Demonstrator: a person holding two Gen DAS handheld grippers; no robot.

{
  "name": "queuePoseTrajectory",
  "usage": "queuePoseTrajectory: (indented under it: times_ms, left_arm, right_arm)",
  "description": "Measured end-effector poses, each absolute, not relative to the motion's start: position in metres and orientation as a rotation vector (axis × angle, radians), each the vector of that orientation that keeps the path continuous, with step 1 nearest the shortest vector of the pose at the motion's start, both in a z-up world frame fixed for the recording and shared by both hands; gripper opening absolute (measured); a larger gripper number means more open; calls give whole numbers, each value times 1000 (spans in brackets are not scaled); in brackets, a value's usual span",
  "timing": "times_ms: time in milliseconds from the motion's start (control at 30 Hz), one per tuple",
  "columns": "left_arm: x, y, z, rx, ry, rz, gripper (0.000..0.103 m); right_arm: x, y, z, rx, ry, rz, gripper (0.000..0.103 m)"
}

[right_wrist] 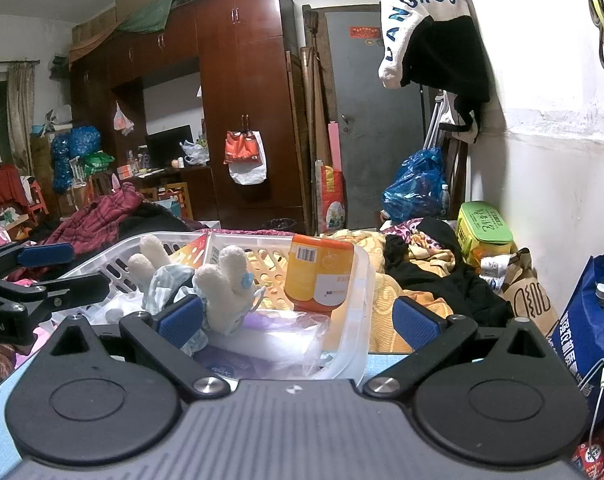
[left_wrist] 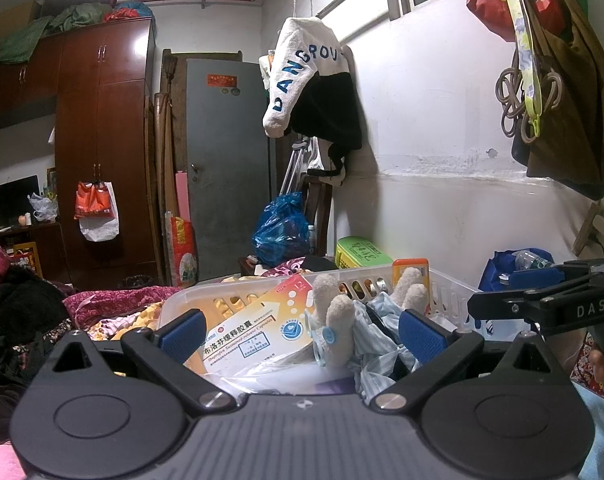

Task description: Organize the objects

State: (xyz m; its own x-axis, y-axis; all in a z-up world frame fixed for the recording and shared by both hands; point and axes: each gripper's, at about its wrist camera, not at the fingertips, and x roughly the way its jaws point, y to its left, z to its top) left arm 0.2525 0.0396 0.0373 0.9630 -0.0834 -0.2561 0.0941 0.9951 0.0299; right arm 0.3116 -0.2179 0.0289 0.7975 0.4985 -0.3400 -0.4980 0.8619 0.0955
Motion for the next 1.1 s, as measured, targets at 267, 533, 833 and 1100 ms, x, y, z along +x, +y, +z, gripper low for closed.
queuePoseTrajectory:
  times_ms: [267,533,833,1100]
  left_arm:
    - [252,40,37,41,259,-94,103]
    - [250,38,40,37,254,-95,103]
    - [214,33,50,60,229,-58,103]
    - [199,38,56,49,270,-57,103]
  right_arm:
    - [311,-218,29,1,365,534,103]
    - [310,-218,29,0,367,535,103]
    - [286,-214,32,-58,385,584,103]
    - [282,-215,30,-68,399,548,103]
